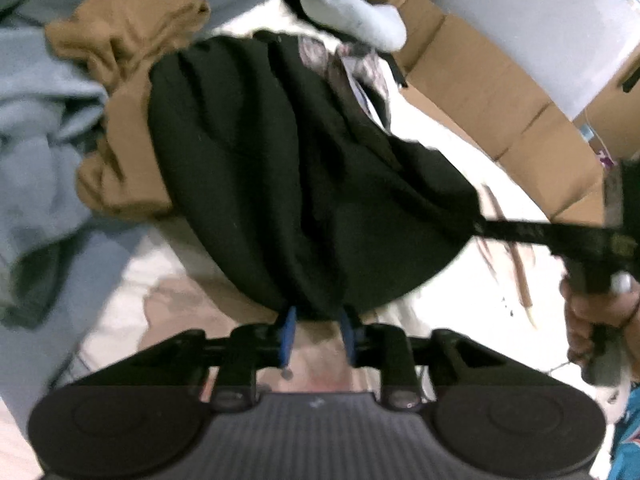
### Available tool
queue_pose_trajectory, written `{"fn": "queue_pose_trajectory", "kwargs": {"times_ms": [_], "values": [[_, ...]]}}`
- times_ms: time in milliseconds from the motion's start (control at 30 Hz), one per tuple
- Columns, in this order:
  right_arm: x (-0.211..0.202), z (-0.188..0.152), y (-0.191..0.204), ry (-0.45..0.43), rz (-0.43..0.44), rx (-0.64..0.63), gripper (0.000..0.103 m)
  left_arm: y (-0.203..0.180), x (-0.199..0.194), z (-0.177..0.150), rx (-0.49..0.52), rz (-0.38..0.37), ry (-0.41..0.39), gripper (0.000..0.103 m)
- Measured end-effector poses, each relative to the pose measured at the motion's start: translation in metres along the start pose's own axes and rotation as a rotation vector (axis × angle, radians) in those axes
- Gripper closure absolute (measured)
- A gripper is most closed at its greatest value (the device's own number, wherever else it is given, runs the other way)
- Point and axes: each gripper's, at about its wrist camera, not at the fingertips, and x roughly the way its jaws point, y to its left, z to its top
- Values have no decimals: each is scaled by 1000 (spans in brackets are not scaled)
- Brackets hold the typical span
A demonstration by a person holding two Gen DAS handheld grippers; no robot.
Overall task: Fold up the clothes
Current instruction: 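Lift the black hoodie with the left tool while the right tool approaches it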
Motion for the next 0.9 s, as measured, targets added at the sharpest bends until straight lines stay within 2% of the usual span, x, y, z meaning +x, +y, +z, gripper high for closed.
{"fn": "queue_pose_trajectory", "kwargs": {"times_ms": [100, 133, 233, 333, 433, 567, 667, 767, 900], "values": [[-16, -4, -12, -11, -24, 14, 102, -1, -9, 17, 29, 27, -46, 52], [-21, -6, -17, -13, -32, 22, 102, -2, -11, 24, 40, 35, -63, 49], [-33, -13, -32, -25, -63, 58, 102, -4, -13, 47, 64, 50, -96, 48], [-41, -19, -45, -35, -84, 91, 102, -6, -11, 69, 62, 53, -133, 43], [-48, -24, -55, -43, -103, 104, 102, -13, -1, 93, 65, 95, -140, 43], [-52, -33, -66, -41, -119, 131, 102, -17, 20, 118, 58, 93, -155, 43], [-51, -43, -71, -29, -118, 151, 102, -23, 34, 137, 49, 82, -168, 43], [-47, -53, -72, -9, -104, 161, 102, -33, 46, 150, 83, 78, -180, 42], [-42, -67, -72, 19, -89, 171, 102, -40, 68, 162, 106, 88, -163, 41]]}}
